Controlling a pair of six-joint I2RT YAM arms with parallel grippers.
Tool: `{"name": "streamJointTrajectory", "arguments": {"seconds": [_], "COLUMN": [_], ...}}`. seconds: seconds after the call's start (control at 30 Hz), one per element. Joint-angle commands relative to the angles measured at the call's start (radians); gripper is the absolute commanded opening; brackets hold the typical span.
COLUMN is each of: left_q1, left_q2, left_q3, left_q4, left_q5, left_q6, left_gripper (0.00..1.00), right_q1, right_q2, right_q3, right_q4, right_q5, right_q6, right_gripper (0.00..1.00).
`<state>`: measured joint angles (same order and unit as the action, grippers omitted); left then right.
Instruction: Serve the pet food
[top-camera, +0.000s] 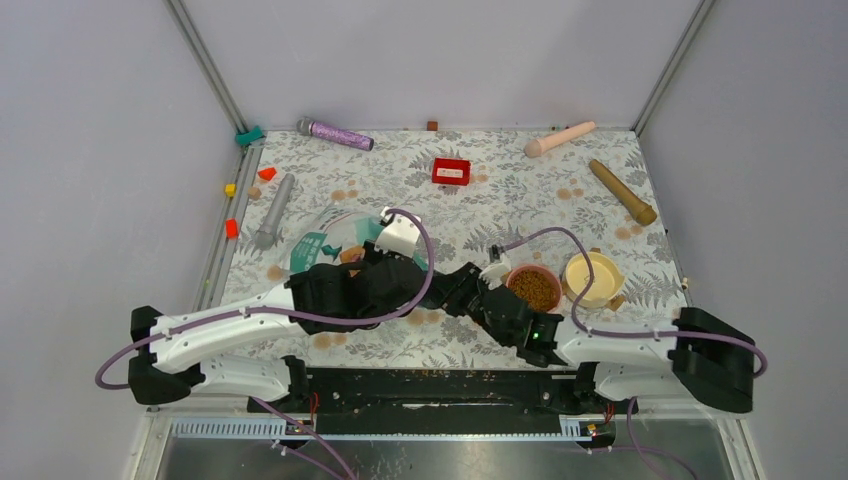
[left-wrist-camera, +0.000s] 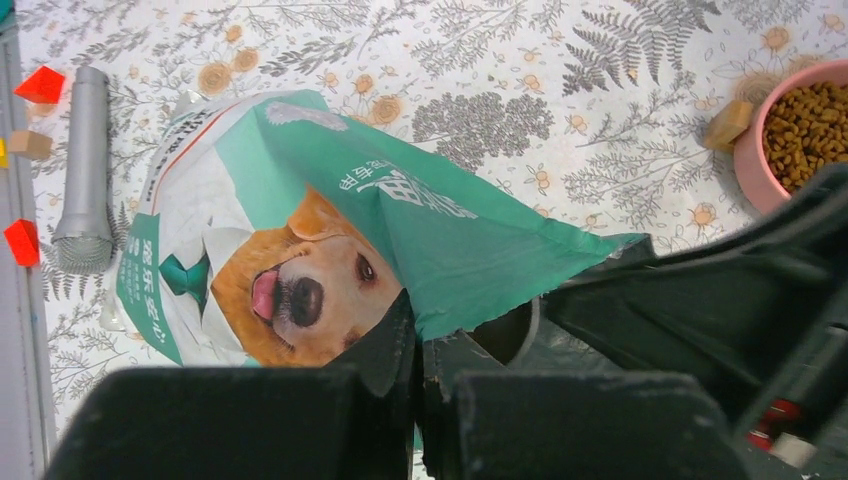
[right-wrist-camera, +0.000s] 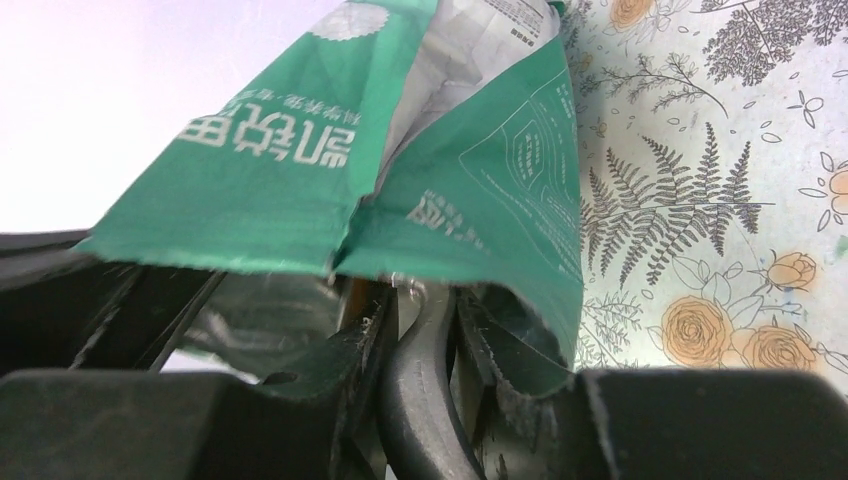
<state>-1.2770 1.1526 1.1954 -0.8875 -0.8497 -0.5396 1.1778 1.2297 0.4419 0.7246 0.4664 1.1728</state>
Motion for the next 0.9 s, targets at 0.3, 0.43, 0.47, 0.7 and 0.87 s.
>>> {"name": "streamJointTrajectory", "arguments": {"seconds": [0.3,0.43,0.47,0.7,0.87], "left_q1": [-0.007,-0.007,-0.007,-0.007,-0.008], "left_q2": [-0.083,-0.086,-0.086,-0.094,-0.101], "left_q3": [0.059,0.06,0.06,0.06,0.059], "left_q4": [0.119,0.118,0.119,0.119,0.118], "left_q5": [-0.109,-0.111,-0.111,-0.111,-0.11], "left_q6": [0.012,0.012,0.012,0.009,0.006], "left_gripper": [0.0,0.0,0.0,0.0,0.0], "right_q1": [-0.017,-0.017,-0.016,-0.016,-0.017], "right_q2": [-0.445,-0.514,-0.523,-0.604,-0.645], "right_q3": [0.005,-0.013,-0.015,-0.034,-0.059], "right_q4": [-0.452,-0.488,-0.492,-0.519,-0.515], "right_q5": [0.115,0.133,0.135,0.175,0.18], "right_q6": [-0.041,-0.029,-0.025,0.025,0.066], "right_gripper": [0.0,0.0,0.0,0.0,0.0]}}
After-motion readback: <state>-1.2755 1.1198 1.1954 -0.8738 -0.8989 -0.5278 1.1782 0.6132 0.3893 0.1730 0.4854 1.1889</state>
